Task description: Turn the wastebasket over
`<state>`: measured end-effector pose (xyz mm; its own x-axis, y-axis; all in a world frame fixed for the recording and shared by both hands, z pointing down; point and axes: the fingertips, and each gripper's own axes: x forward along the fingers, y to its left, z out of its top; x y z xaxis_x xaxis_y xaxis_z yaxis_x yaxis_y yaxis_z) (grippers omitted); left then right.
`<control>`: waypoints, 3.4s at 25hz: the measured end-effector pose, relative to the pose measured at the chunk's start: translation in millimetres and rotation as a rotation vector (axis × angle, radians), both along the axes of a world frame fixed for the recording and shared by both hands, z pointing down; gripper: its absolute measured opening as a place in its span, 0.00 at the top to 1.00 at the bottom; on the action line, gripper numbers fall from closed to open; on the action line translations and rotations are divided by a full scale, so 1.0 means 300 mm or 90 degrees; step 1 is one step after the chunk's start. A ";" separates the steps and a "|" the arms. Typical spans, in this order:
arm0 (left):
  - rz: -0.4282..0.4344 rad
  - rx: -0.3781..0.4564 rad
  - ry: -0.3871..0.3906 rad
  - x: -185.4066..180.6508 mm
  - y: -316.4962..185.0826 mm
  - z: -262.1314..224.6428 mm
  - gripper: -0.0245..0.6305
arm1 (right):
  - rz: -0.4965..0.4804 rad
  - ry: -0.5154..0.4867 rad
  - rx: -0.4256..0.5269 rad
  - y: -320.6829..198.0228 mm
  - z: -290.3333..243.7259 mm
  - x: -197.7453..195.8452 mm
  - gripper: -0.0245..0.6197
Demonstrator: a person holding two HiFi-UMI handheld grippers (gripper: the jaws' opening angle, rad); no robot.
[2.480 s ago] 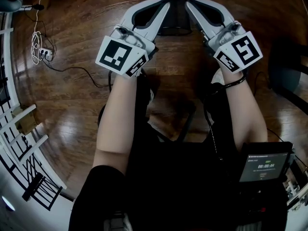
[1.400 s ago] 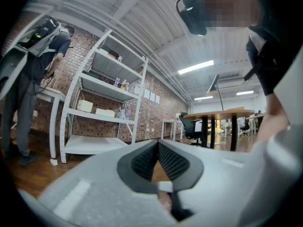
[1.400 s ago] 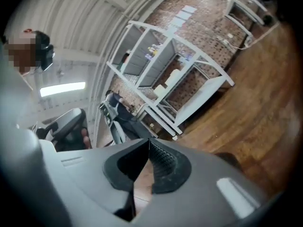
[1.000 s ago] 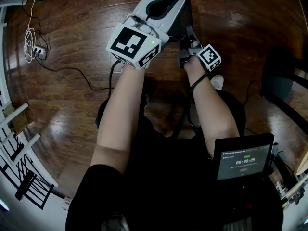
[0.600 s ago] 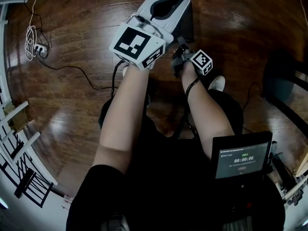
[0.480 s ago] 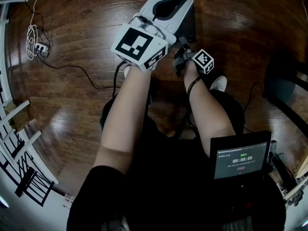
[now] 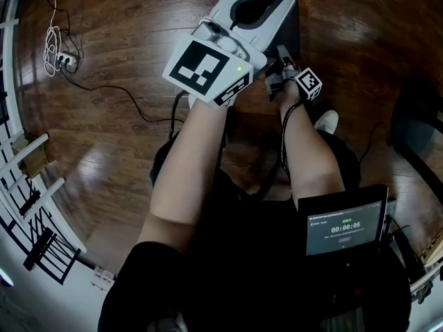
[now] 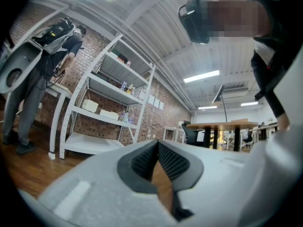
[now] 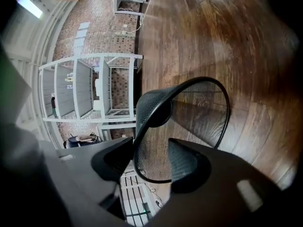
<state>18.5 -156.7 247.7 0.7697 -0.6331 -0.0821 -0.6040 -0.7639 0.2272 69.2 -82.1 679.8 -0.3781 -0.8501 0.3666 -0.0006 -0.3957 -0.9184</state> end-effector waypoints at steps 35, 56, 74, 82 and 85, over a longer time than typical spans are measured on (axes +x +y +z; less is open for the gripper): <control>-0.037 0.011 0.018 -0.101 -0.041 -0.011 0.96 | -0.407 0.535 0.253 -0.370 -0.368 0.083 0.95; -0.060 0.005 0.054 -0.187 -0.045 -0.049 0.96 | -0.982 0.955 0.254 -0.261 -0.221 -0.079 0.93; -0.077 0.000 0.070 -0.220 -0.049 -0.091 0.96 | -1.305 1.182 0.449 -0.131 -0.115 -0.203 0.89; -0.073 -0.002 0.054 -0.224 -0.050 -0.056 0.96 | -1.256 1.132 0.435 -0.153 -0.143 -0.190 0.68; -0.076 -0.005 0.047 -0.232 -0.049 -0.041 0.96 | -1.215 1.116 0.463 -0.151 -0.215 -0.198 0.65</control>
